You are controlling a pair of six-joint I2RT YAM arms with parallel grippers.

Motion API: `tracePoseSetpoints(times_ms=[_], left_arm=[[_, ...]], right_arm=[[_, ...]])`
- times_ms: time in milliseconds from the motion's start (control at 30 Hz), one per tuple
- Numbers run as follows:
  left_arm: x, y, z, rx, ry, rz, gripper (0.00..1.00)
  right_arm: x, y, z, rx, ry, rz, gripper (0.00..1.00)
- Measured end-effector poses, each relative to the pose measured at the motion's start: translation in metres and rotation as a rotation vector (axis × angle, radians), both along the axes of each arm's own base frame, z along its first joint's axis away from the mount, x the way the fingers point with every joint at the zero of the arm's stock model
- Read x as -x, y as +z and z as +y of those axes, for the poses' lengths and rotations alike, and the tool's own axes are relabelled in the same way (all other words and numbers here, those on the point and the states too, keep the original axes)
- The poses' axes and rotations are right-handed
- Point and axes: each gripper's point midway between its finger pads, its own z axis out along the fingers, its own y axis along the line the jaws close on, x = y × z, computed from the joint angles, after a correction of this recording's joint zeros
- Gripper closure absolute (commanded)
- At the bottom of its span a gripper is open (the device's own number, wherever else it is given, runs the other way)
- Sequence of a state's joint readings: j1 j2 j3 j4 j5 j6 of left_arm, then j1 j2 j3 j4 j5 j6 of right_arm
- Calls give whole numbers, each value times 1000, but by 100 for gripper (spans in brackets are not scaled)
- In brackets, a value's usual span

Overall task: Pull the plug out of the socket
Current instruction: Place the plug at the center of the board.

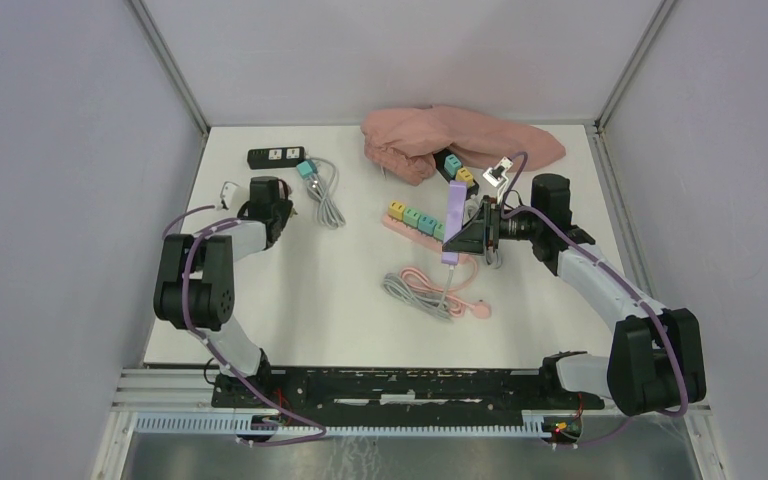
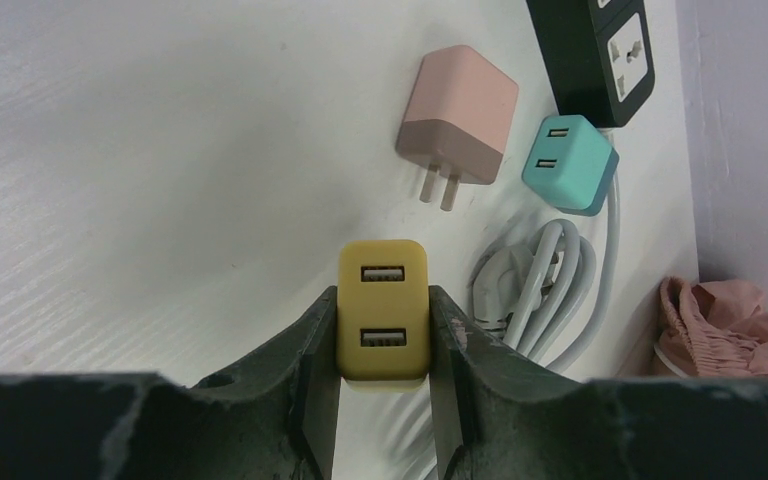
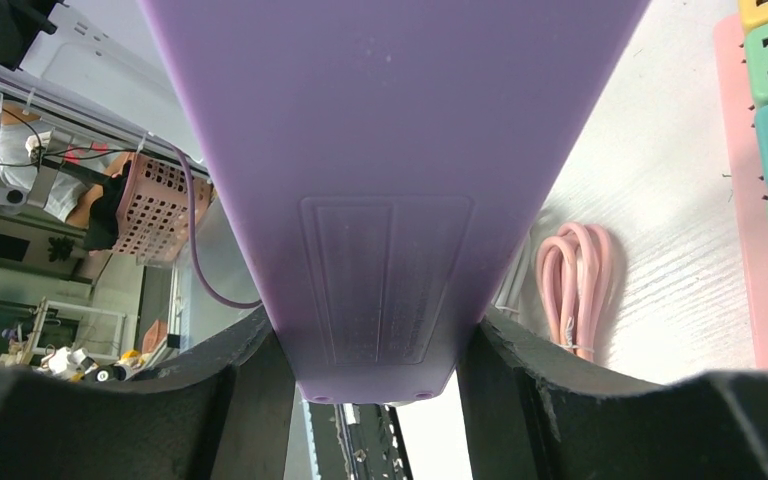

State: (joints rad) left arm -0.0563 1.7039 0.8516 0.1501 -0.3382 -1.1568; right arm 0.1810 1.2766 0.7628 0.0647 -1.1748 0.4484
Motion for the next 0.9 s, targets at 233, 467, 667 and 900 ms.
tracePoseSetpoints(times_ms=[233,467,667,900], left_arm=[[3,-4,2,0,6,27,33],[1,1,1,2,3,48,21],[11,-4,-8,41,-40,101,17],[44,22,-31,108,-142,47,17]], right_arm=[[1,0,0,0,2,3,100],[1,0,-1,1,4,11,100],[0,4,-3,4,8,-6,100],[2,3,-4,7,16,-5,100]])
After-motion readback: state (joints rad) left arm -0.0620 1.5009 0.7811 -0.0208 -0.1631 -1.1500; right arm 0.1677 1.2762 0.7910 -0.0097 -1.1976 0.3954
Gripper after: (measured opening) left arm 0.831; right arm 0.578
